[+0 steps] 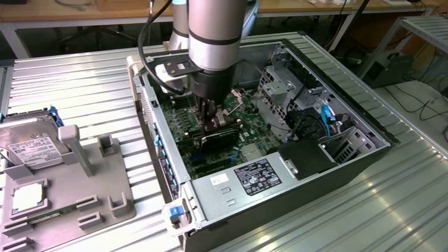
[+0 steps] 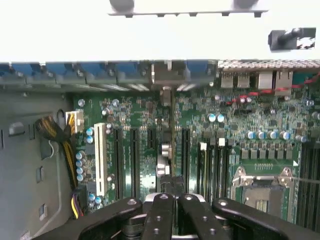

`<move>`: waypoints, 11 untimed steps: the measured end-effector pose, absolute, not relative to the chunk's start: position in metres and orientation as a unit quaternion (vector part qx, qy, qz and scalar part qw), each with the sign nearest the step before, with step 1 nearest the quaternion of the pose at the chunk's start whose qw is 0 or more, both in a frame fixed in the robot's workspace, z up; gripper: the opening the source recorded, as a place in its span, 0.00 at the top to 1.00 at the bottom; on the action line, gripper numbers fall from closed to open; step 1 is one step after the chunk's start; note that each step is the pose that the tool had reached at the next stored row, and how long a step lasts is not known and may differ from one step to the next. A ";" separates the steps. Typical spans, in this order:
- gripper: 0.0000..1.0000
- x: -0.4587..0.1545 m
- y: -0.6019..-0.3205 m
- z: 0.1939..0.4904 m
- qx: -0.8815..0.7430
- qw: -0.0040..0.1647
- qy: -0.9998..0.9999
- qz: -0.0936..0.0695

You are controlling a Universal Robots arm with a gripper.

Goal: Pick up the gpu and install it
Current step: 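Press down on the gpu until it lock into place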

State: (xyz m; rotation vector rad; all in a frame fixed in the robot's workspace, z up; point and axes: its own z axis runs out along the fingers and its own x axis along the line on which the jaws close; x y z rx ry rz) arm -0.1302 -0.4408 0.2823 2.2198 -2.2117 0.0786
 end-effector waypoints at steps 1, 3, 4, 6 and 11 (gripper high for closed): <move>0.89 -0.133 -0.441 0.282 0.708 0.003 -0.706 0.025; 0.89 -0.139 -0.441 0.282 0.708 0.003 -0.706 0.025; 0.89 -0.143 -0.441 0.282 0.708 0.003 -0.706 0.025; 0.89 -0.146 -0.441 0.281 0.708 0.003 -0.706 0.025; 0.89 -0.146 -0.441 0.286 0.708 0.006 -0.706 0.022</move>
